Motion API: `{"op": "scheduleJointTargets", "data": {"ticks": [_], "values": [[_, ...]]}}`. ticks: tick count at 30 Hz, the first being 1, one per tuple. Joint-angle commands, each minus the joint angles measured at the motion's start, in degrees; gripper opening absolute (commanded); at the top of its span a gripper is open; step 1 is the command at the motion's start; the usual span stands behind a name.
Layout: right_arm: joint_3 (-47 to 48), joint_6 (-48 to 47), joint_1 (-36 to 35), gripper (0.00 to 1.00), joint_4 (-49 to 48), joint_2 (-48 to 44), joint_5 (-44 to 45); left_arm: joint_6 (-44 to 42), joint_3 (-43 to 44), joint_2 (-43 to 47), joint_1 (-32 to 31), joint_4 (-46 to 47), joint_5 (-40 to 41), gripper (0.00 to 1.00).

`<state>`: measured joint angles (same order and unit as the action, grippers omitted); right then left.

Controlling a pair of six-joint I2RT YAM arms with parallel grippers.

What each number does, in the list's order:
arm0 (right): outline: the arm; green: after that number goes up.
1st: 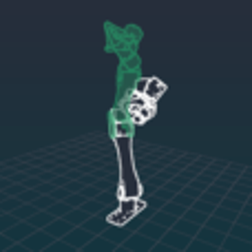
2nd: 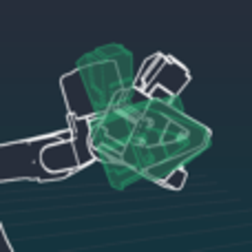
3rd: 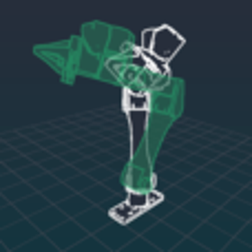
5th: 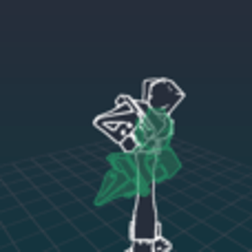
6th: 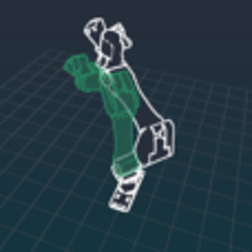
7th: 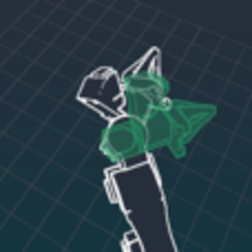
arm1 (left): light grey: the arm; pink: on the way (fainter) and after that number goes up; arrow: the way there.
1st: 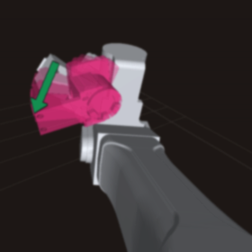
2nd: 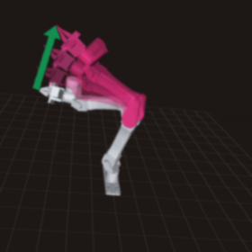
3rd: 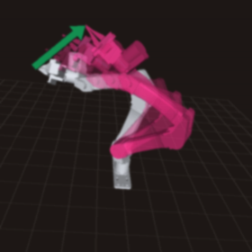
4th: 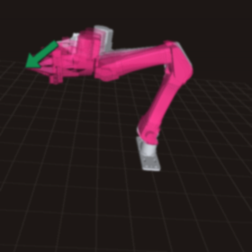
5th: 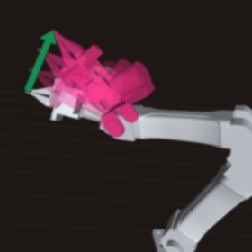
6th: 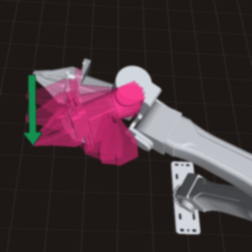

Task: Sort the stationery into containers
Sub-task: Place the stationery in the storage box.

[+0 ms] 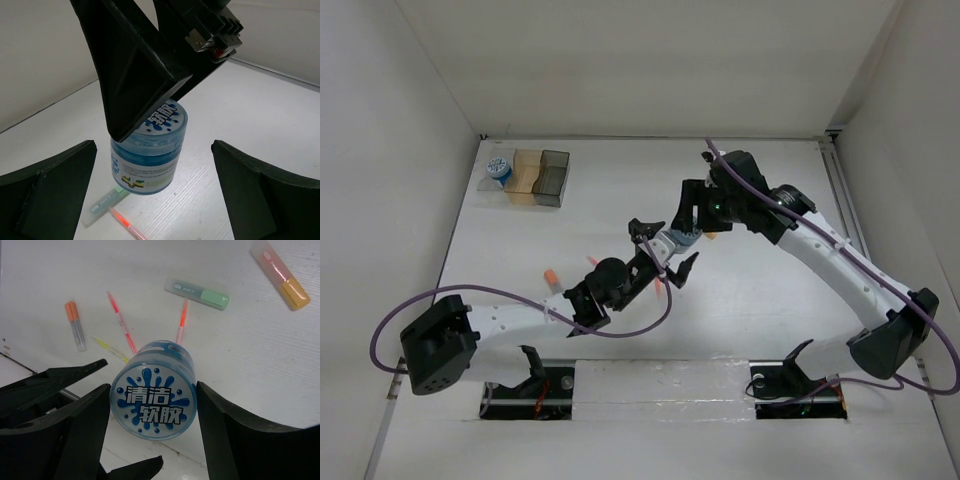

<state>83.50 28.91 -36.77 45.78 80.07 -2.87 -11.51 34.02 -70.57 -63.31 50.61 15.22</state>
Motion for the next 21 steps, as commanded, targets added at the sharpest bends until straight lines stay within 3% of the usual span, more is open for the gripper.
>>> {"op": "scheduleJointTargets", "data": {"ticks": [1, 21], "values": [[1.75, 1.86, -1.37, 0.00, -4.47, -2.82, 1.12, -0.35, 2.54, -0.53, -0.15, 2.04, 0.59, 1.00], [1.75, 2.38, -5.41, 0.00, -5.00, -3.87, 2.26, -2.64, 3.68, -3.00, -0.15, 3.09, 3.59, 0.99]]}}
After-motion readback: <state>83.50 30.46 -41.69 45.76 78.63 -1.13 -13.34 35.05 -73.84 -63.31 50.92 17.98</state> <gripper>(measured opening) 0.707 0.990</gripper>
